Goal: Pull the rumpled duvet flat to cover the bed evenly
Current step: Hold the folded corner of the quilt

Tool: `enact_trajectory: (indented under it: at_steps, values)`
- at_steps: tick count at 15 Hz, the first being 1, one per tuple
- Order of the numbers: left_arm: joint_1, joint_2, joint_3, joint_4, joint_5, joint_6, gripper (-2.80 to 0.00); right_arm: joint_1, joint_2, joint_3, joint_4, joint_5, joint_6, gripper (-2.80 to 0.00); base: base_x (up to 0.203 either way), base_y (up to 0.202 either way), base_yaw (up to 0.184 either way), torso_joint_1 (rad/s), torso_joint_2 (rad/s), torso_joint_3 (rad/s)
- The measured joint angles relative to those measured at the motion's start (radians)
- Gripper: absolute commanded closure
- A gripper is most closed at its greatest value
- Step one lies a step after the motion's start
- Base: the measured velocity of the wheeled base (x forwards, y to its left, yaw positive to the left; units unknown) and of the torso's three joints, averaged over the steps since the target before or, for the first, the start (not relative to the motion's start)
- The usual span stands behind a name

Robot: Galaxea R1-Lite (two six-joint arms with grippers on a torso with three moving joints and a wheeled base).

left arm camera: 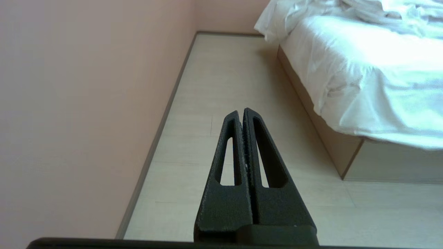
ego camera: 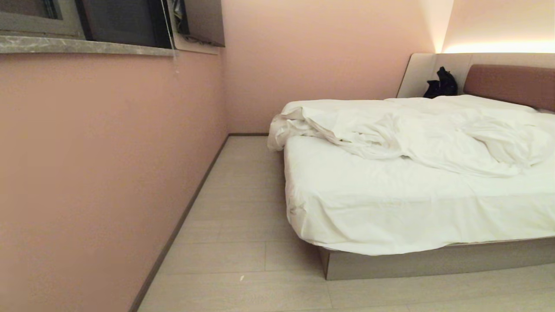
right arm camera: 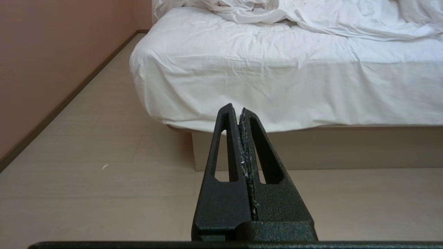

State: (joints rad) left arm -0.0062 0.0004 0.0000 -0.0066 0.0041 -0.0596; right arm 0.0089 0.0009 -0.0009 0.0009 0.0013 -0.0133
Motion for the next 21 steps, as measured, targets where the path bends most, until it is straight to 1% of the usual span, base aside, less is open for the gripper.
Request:
enact_trajectory:
  at_steps: [16,21]
  values:
    - [0.000,0.000,0.000,0.003,0.003,0.004,0.00,0.000,0.000,0.000,0.000,-0.001,0.001,0.00,0.194,0.000,0.000,0.002,0.00,0.003]
    - [0.000,0.000,0.000,0.001,0.002,-0.002,0.00,0.000,0.000,0.000,0.000,-0.001,0.001,0.00,0.019,0.000,0.002,0.003,0.00,0.000]
